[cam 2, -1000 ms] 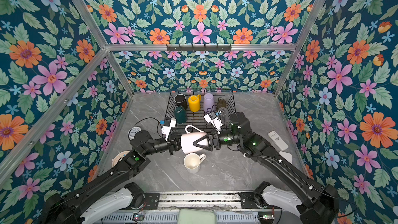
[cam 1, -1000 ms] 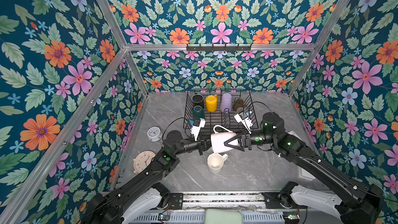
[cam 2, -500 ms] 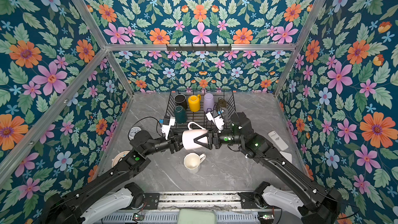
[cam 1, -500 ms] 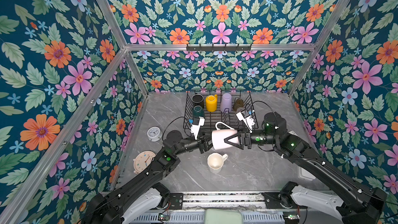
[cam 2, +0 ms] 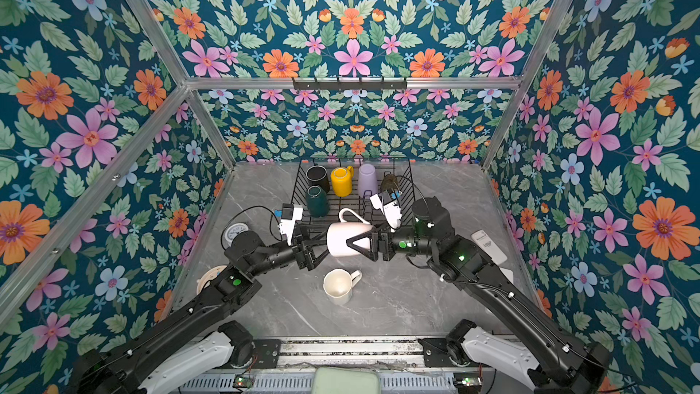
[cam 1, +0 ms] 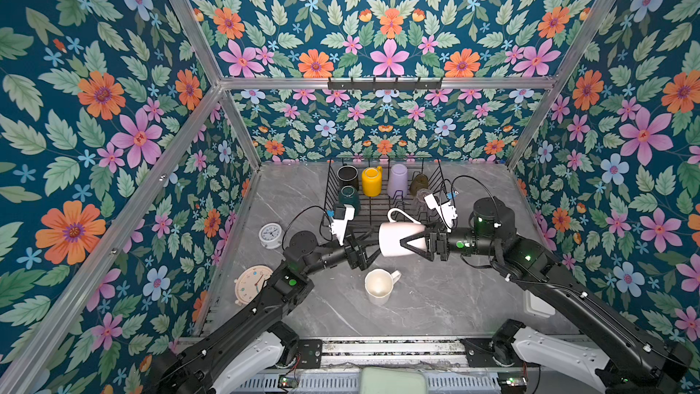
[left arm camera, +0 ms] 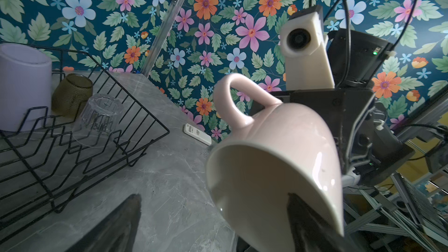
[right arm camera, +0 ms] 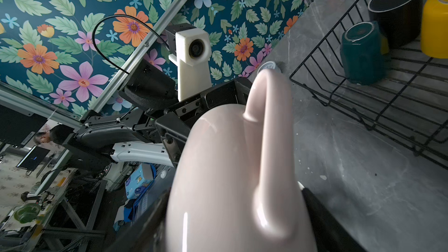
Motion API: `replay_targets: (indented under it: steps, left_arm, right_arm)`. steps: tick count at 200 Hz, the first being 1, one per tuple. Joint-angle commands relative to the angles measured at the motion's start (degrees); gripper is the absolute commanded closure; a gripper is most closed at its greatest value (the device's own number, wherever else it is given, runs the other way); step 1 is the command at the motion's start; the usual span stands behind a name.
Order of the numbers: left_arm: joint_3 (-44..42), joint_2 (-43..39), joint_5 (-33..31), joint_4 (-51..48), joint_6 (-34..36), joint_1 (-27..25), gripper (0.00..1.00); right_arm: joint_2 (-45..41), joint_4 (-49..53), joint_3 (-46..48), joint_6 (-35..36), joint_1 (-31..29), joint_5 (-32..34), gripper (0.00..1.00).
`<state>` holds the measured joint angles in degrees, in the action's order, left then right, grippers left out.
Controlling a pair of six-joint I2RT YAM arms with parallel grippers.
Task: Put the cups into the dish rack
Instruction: 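Pass the pink mug from the left gripper to the right gripper, then carry the pink mug with the right gripper and lower it into the rack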
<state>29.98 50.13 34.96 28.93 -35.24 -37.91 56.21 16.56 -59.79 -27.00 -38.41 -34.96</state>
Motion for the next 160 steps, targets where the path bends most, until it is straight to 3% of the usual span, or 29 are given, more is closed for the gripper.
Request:
replay_targets:
  steps: [1,42,80,118,160]
  left_arm:
    - [-0.78,-1.79,-5.48,-1.67,1.75,0.37,0.02]
    - [-0.52,-6.17,-18.98,-10.21,2.0,0.99,0.0]
    - [4.38,-9.59,-42.04,-28.6,-1.86,1.08,0.0]
    - [2.87,-17.63,-47.37,-29.6,-1.93,1.09,0.0]
    - [0.67,-24.35,-51.82,-31.2,-2.11,1.08,0.0]
  right_arm:
    - [-1.38,0.68,-1.86,1.68,-0.03,2.07,1.0]
    - [-2.12,8.35,-6.01,5.02,0.0,8.05,1.0]
    - [1.83,16.15,-12.08,8.55,-0.06,13.86,1.0]
    - [7.42,22.93,-18.14,14.59,-0.02,23.26,1.0]
    - [15.38,27.67,-24.23,19.89,0.18,28.75,1.0]
